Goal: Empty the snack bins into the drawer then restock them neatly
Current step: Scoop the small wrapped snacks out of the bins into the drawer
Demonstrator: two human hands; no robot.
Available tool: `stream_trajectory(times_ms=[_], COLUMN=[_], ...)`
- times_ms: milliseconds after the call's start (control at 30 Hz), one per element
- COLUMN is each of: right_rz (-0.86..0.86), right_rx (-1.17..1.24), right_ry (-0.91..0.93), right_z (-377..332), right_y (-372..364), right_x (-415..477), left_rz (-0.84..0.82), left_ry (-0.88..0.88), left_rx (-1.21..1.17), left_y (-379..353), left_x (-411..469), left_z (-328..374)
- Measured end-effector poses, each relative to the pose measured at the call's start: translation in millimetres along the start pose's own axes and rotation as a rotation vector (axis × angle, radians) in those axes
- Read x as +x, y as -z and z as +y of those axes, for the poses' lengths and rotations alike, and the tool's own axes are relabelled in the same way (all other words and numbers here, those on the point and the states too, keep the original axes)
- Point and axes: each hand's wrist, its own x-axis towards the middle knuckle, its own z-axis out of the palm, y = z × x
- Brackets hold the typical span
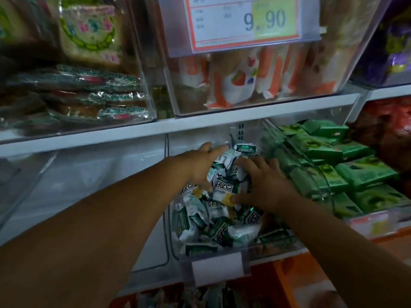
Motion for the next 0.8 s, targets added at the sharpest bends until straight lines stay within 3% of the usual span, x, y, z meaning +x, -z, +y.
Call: stream_trajectory(times_ms=[100,200,333,500,800], right_rz=[0.083,0.015,-0.061,0.098,0.173], right_rx=[0.012,0.155,0.002,-0.122,0.194], right_ry=[0.051,0.037,0.037,0.114,0.124], right_z=[-1,2,-2,-10,-6], right_y=[1,-2,-6,-6,-3], right_x=[-1,-2,-1,-1,-3], left_rz=[0.059,0.042,0.006,0.049,0.141], left_ry=[0.017,0.072,0.118,0.146,0.154], left_rx=[-0.039,-0.077,-0.134,-0.198,-0.271], left_y=[-5,-7,-5,-4,-2], left_x=[0,1,1,1,2], left_z=[-1,-1,-1,-1,-3])
